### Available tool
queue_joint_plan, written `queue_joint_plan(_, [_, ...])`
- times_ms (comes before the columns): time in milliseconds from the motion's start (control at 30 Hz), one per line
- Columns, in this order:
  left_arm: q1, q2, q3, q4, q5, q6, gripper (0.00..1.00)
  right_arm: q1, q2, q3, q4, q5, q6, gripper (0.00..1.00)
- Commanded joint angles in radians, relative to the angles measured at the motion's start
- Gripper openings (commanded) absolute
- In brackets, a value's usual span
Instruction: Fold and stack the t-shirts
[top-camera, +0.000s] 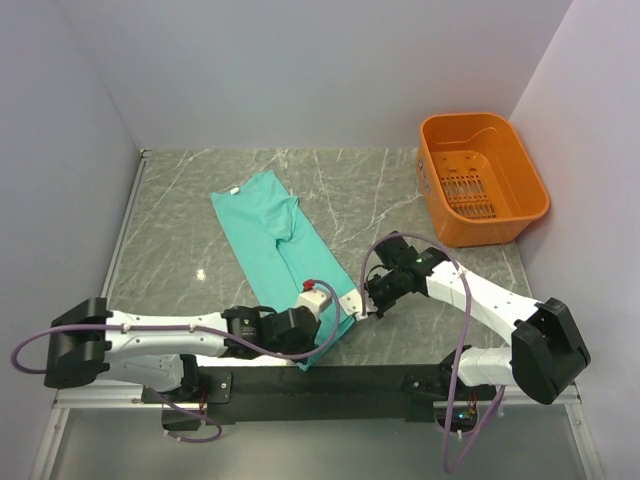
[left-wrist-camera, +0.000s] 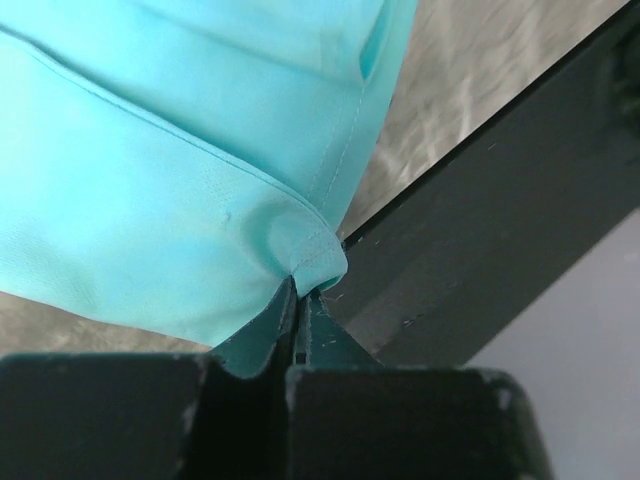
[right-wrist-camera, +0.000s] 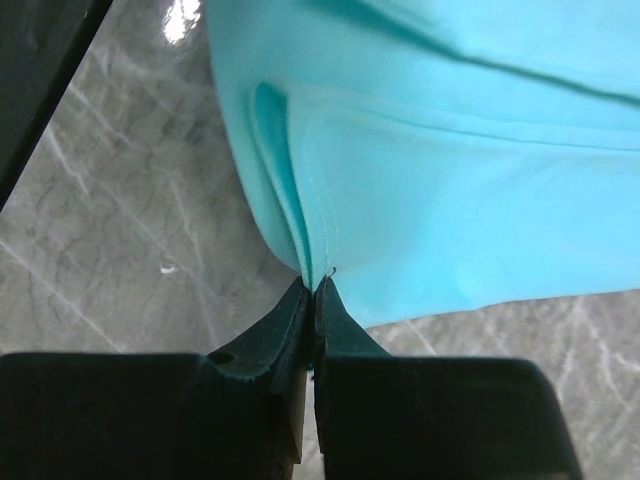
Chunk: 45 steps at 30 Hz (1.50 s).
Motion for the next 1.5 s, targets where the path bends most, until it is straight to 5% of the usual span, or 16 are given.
queue_joint_plan(0, [0.041,-0.066,0.001,0.016,0.047,0.040,0.00,-0.005,0.003,0.074,-0.069,-0.054,0.025,0.00])
queue_joint_plan(200, [0.047,-0.049,-0.013,0.016,0.077,0.026,0.02,-0.005,0.033,0.068,-0.057,-0.045,0.032,0.00])
queue_joint_plan(400, [0.033,0.018,-0.020,-0.008,0.052,-0.021,0.36,-0.008,0.050,0.020,-0.002,0.021,0.052,0.00])
queue_joint_plan(600, [-0.010,0.014,-0.028,-0.050,0.000,-0.064,0.50,-0.010,0.058,-0.011,0.031,0.022,0.058,0.00])
queue_joint_plan(1133, [-0.117,0.214,0.105,-0.139,-0.186,0.020,0.52,-0.064,0.105,0.015,0.012,-0.004,0.037,0.00])
queue_joint_plan(1467, [-0.177,0.210,0.133,-0.102,-0.223,0.071,0.52,-0.065,0.112,0.025,0.014,-0.004,0.046,0.00])
